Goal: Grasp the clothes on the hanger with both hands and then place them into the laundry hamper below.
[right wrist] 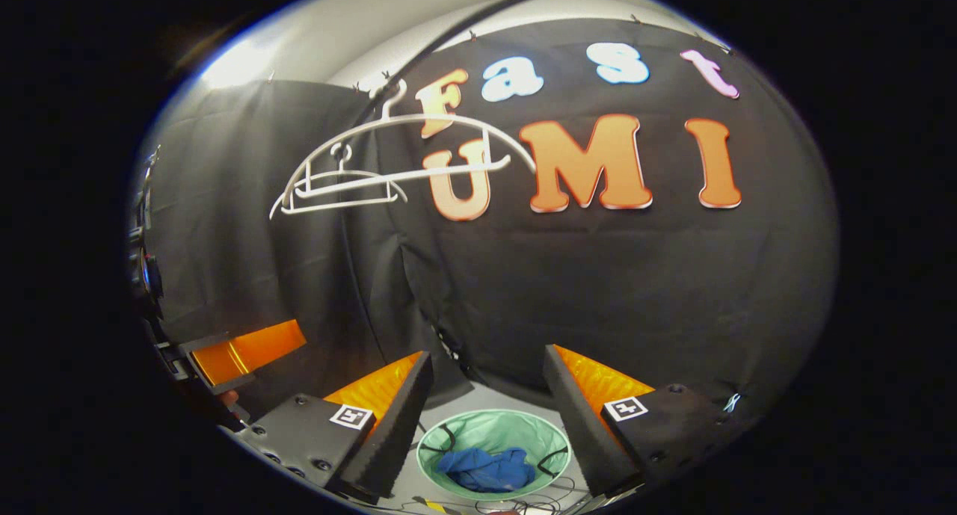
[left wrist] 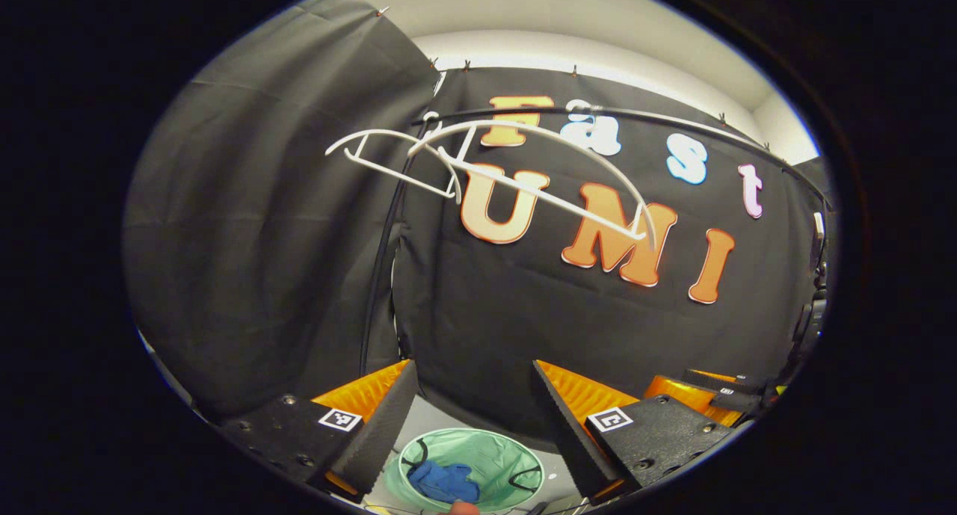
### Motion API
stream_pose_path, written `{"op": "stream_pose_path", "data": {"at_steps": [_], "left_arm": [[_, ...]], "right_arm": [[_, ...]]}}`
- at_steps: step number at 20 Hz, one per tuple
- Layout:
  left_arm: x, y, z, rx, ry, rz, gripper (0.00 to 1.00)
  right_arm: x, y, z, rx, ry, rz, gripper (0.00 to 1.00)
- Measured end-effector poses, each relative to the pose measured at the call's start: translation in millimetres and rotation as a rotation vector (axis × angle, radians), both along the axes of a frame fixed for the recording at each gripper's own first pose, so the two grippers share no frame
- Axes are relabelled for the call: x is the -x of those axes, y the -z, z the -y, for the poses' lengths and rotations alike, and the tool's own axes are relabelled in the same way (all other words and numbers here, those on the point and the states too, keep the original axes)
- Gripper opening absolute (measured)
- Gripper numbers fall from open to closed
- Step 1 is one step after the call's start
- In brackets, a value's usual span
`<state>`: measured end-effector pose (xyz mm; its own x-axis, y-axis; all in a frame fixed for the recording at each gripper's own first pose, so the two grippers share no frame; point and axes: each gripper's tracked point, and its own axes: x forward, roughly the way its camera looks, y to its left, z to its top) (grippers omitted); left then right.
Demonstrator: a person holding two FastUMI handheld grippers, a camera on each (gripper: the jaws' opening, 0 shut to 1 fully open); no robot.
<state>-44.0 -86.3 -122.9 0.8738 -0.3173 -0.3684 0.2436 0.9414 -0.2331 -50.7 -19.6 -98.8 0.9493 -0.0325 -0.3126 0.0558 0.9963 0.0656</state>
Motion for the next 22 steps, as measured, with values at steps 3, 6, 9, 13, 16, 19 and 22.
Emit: {"op": "stream_pose_path", "data": {"at_steps": [3,6,9,13,16,19,22], "left_arm": [[4.2,-39.9,-14.3,0.004,0.008,0.069,0.92],[9.3,-85.7,-34.8,0.032,-0.004,0.138,0.92],[17.7,-117.7,-44.9,0.037,0.012,0.208,0.92],[37.4,-144.6,-59.2,0.070,0.022,0.249,0.92],[48.9,-151.2,-65.5,0.071,0.021,0.261,0.92],[64.3,-161.1,-67.5,0.082,0.041,0.287,0.93],[78.3,-164.8,-67.7,0.092,0.056,0.285,0.92]], "right_arm": [[21.1,-49.1,-7.6,-0.008,0.046,0.085,0.87],[38.1,-88.3,-19.4,0.025,0.082,0.150,0.87],[58.1,-120.4,-31.4,0.060,0.116,0.207,0.87],[101.0,-136.5,-54.4,0.056,0.134,0.246,0.98],[123.7,-148.2,-58.6,0.070,0.142,0.259,0.97],[139.0,-161.6,-62.1,0.097,0.141,0.277,0.97],[152.2,-167.6,-64.9,0.120,0.144,0.288,0.97]]}}
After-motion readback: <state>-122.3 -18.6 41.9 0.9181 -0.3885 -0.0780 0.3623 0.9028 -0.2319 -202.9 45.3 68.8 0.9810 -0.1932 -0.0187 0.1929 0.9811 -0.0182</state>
